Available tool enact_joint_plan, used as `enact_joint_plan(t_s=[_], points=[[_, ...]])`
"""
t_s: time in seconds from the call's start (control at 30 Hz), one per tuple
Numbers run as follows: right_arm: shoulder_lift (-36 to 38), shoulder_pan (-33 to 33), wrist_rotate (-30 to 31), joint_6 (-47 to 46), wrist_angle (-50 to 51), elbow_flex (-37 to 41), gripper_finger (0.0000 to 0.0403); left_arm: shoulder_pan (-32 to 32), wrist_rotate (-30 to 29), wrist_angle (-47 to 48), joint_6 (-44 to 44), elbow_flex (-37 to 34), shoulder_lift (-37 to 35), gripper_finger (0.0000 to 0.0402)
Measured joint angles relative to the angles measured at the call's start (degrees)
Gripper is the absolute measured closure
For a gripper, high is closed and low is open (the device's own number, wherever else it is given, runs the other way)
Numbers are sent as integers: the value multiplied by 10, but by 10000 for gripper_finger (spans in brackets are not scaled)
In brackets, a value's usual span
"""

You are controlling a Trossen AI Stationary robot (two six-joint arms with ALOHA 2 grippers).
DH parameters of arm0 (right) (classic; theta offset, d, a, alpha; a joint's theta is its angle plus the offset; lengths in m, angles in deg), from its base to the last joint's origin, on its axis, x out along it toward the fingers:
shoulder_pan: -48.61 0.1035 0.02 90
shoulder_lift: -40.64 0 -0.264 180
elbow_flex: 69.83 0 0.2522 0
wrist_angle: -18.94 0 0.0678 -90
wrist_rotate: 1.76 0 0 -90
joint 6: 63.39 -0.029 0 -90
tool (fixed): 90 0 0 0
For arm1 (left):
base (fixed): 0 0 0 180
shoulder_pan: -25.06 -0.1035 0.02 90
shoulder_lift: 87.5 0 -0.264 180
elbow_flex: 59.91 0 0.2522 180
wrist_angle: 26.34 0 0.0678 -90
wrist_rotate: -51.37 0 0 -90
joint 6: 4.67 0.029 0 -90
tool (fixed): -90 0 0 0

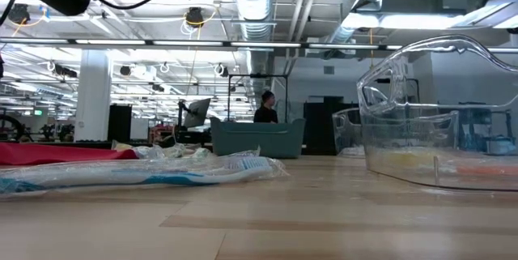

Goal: Pick & Place Toothbrushes
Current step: Put the purple toothbrush into the top transparent bin

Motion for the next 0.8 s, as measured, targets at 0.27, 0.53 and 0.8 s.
enact_joint_plan(t_s=[0.27,0.53,0.8], points=[[-21,-2,0,-4,-23,0,187,-12,-22,29,9,0,0,383],[-21,-3,1,-5,-16,1,191,-14,-23,32,9,0,0,383],[-21,-3,1,-12,11,1,246,-14,-22,33,8,0,0,383]])
